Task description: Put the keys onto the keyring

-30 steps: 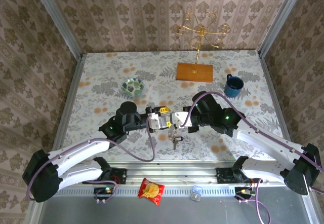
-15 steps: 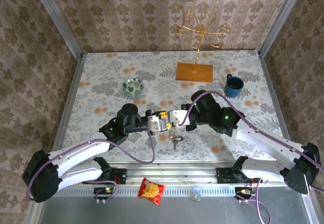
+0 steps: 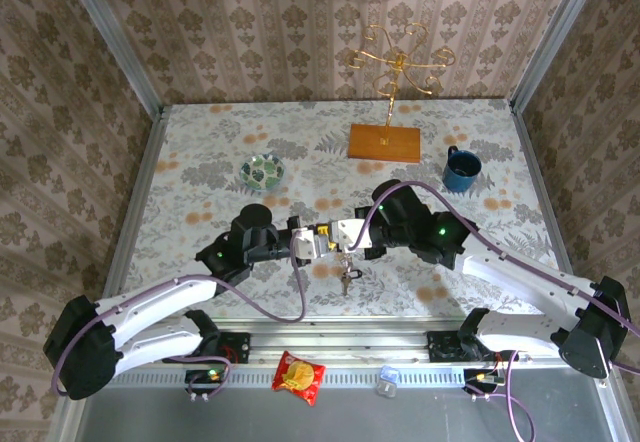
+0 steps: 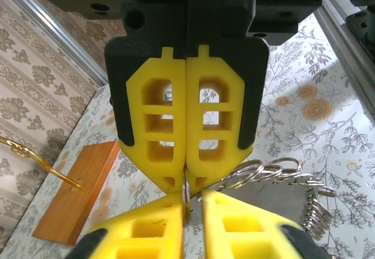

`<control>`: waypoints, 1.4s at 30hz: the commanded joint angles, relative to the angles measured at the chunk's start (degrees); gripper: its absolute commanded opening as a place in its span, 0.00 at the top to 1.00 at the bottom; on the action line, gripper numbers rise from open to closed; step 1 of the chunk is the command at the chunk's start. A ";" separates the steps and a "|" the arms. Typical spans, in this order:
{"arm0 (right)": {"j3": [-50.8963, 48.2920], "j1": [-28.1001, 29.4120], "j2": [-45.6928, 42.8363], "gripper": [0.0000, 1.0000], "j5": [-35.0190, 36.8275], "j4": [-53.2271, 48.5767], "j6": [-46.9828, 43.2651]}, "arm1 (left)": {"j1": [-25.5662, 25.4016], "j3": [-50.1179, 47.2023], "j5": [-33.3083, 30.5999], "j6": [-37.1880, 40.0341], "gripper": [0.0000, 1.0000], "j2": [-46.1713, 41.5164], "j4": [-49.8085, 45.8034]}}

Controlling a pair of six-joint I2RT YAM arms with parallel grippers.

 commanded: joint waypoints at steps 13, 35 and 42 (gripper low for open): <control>-7.79 -7.24 -13.40 0.62 -8.81 6.07 9.67 | -0.78 -4.70 -2.39 -5.73 1.00 -4.03 9.46; -12.89 4.97 -9.58 0.72 -5.29 21.90 28.21 | -3.06 13.96 -33.09 -45.65 1.00 1.81 -17.83; -19.14 7.60 -3.11 0.74 7.17 44.21 33.85 | -3.39 29.55 -37.02 -67.41 1.00 7.10 -38.49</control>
